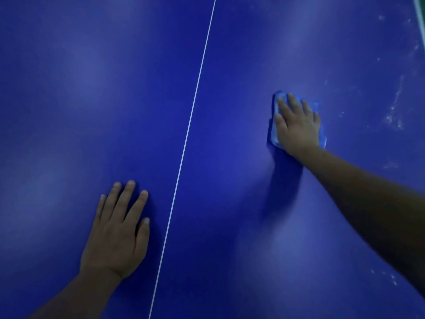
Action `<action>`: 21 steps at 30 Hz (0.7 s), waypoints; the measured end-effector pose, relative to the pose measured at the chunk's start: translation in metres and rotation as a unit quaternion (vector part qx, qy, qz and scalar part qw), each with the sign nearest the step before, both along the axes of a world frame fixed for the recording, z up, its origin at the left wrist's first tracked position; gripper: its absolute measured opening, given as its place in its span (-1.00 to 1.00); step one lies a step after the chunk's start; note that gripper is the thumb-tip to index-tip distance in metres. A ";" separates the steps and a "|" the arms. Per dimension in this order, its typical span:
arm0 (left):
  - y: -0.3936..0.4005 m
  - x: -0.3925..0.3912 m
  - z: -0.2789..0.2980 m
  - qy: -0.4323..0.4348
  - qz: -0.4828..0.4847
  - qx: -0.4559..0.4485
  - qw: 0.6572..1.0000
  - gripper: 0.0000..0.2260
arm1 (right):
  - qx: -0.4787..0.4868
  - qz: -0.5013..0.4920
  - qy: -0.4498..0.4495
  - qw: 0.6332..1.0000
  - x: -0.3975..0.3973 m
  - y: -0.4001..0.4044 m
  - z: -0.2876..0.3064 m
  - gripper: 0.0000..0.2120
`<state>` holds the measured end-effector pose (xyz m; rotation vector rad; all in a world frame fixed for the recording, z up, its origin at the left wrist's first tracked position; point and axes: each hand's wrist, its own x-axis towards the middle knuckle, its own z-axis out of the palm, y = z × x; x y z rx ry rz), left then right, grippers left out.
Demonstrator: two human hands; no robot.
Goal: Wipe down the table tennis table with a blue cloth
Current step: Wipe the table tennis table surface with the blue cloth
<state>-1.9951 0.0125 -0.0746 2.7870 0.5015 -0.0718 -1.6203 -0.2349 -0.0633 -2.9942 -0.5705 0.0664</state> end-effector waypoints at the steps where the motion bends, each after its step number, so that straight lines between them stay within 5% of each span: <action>1: 0.000 0.000 0.000 -0.003 -0.001 0.000 1.000 -0.47 | -0.010 0.004 -0.013 1.000 -0.020 -0.002 -0.003 -0.51; 4: 0.001 0.000 0.000 -0.001 -0.002 0.002 1.000 -0.47 | -0.026 0.144 -0.031 0.989 -0.133 -0.030 -0.013 -0.47; 8: 0.000 0.001 -0.001 -0.005 -0.002 0.009 1.000 -0.46 | -0.044 0.397 0.029 0.916 -0.232 -0.097 -0.013 -0.50; 10: 0.000 0.001 -0.001 -0.014 0.001 0.011 1.000 -0.46 | -0.050 0.378 -0.001 0.925 -0.191 -0.095 -0.009 -0.52; 13: 0.000 0.000 0.000 -0.028 0.007 0.010 1.000 -0.47 | -0.022 0.091 -0.016 0.995 -0.121 -0.059 -0.001 -0.51; 16: -0.003 -0.002 0.000 -0.040 0.009 0.010 0.999 -0.46 | 0.006 -0.075 0.001 0.997 -0.121 -0.027 0.000 -0.50; 19: -0.004 -0.001 0.000 -0.040 0.003 0.020 0.999 -0.43 | -0.013 0.019 -0.045 0.999 -0.227 -0.025 -0.013 -0.50; 21: -0.006 -0.002 0.003 -0.030 -0.003 0.038 0.999 -0.41 | -0.008 0.188 -0.006 0.982 -0.327 -0.049 -0.020 -0.51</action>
